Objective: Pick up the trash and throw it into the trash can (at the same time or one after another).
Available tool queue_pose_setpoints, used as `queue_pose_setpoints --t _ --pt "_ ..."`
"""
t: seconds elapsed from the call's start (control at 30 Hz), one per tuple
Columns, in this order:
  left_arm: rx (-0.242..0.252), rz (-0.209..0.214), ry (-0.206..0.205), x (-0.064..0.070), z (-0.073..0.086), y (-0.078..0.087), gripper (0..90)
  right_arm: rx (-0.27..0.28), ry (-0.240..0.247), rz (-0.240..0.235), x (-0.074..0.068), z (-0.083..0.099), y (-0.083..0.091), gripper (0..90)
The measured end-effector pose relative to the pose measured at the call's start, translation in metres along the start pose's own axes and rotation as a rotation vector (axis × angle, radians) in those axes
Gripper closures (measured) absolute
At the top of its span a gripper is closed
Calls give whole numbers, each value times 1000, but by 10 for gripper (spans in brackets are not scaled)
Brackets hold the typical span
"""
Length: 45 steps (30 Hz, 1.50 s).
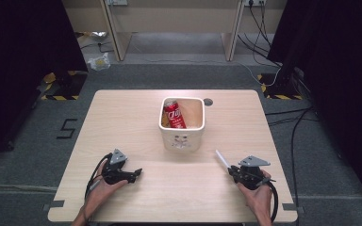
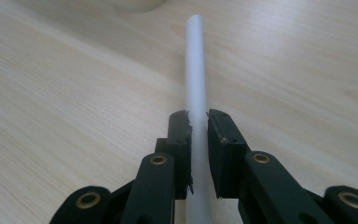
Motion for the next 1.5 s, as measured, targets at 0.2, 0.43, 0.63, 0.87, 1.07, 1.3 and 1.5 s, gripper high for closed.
queue_pose_setpoints --t 0.2,0.43,0.63,0.87,1.07,1.3,1.5 --pt "0 0 0 0 0 0 140 56 -2 7 4 -17 12 799" --pt "0 0 0 0 0 0 140 112 0 14 10 -36 26 799" --pt "0 0 0 0 0 0 140 160 8 20 11 -54 37 799" --pt "-2 -1 -1 0 0 0 140 189 16 21 13 -71 44 798" --pt "-5 -1 -3 0 0 0 140 214 40 27 13 -91 51 798" --pt "-3 -1 -1 0 0 0 140 241 55 7 9 -112 57 797" --pt "-1 -2 1 0 0 0 140 254 66 -3 5 -126 58 797"
Point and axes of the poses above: each handheld gripper's, and its own axes: y roughly backward along the jaws, z roughly out of its underside, x roughly to its right, the point moved 7 cm from there along -y, roughly forward along the jaws, and after that the axes turned 1 degree about z, right-handed, at the moved point
